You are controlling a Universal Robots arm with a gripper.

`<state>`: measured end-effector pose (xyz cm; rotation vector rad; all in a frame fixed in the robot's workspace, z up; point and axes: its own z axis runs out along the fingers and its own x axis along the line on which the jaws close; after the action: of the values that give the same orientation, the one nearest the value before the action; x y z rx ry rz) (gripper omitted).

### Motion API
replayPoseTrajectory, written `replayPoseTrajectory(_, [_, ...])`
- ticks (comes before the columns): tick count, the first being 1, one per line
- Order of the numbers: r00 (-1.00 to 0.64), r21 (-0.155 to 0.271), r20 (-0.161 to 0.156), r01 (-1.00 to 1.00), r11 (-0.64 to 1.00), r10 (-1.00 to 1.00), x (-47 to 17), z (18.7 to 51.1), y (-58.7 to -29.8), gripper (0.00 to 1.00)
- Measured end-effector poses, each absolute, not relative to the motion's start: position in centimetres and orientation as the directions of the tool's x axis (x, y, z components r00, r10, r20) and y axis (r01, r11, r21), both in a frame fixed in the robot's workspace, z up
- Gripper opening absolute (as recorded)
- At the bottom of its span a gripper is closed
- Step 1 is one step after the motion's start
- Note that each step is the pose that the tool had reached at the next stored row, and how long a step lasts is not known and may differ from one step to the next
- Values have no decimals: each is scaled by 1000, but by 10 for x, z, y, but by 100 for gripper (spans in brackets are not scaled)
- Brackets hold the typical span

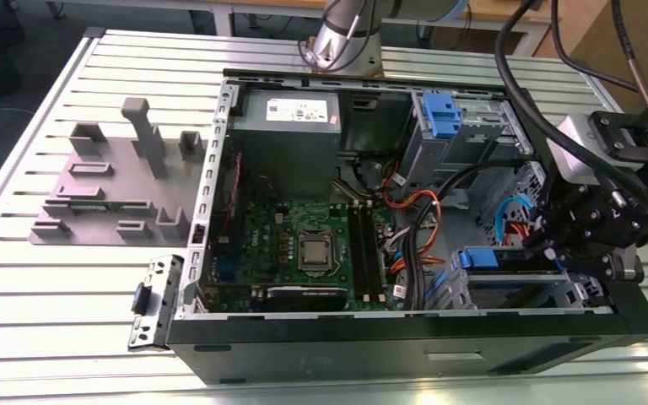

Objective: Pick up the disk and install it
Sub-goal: 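Insert the first disk wire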

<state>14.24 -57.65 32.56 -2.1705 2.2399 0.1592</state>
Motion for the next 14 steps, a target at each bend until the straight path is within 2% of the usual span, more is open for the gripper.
replayPoseTrajectory(9, [-34,60,-85,-998,29,-996,142,325,-577,20])
replayPoseTrajectory(10, [-34,60,-85,-998,29,-996,142,325,-577,27])
replayPoseTrajectory(14, [-34,60,-85,-998,29,-996,142,329,-577,27])
